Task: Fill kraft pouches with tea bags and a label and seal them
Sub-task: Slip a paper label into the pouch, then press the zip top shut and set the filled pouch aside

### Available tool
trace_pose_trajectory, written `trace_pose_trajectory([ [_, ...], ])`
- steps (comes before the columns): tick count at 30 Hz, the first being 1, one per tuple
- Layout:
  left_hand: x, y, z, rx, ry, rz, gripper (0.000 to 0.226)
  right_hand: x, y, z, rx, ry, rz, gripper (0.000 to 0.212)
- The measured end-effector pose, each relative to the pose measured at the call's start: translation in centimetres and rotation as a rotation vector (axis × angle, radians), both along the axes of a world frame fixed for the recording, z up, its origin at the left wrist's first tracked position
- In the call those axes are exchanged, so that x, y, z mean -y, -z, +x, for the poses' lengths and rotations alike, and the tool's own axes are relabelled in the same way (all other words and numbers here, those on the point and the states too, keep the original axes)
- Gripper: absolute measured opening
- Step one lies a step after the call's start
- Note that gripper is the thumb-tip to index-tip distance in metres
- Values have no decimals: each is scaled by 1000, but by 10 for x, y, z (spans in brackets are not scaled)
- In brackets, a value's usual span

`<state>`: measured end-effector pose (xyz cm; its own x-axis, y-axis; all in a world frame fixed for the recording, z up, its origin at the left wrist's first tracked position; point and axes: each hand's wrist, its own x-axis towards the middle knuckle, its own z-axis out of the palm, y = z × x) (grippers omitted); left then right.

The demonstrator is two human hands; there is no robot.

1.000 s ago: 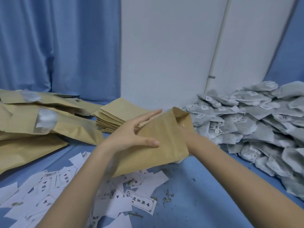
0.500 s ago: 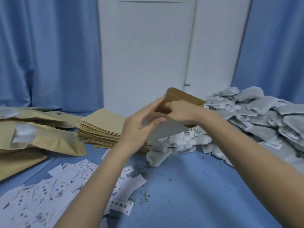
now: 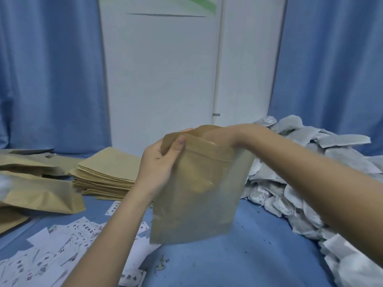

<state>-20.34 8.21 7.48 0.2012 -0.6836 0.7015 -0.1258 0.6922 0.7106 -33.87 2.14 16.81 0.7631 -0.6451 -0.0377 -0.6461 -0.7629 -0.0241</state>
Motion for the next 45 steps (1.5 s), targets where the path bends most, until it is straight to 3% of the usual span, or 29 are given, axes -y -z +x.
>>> trace_pose_trajectory([
  [2,3,-1,2,-57,-8,41,19,-5,-9,-13,154,-14,11,22],
  [4,8,-3,4,-83,1,72,19,-7,-17,-30,390,-5,-8,42],
  [6,15,-4,8,-131,-23,111,26,-4,-20,-47,478,-3,-47,58],
  [10,24,-5,15,-220,-23,202,26,5,-12,-68,378,-21,-192,59],
  [15,29,2,11,-239,63,233,31,25,12,-77,459,65,-392,44],
  [17,31,5,8,-231,66,238,32,27,18,-77,504,51,-381,40],
  [20,34,10,3,-231,55,232,30,25,23,-70,485,-9,-396,51],
  [22,35,9,-3,-214,39,202,27,21,23,-55,445,-49,-448,44],
  [26,33,8,-14,-113,-28,138,29,15,17,-26,502,-60,-250,22],
  [33,29,16,1,-180,-229,72,16,12,12,-19,518,-27,-135,15],
  [40,31,17,-11,-8,-621,51,29,4,12,0,425,59,-241,35],
  [45,30,18,-17,-28,-585,23,24,4,12,-3,460,31,-189,36],
])
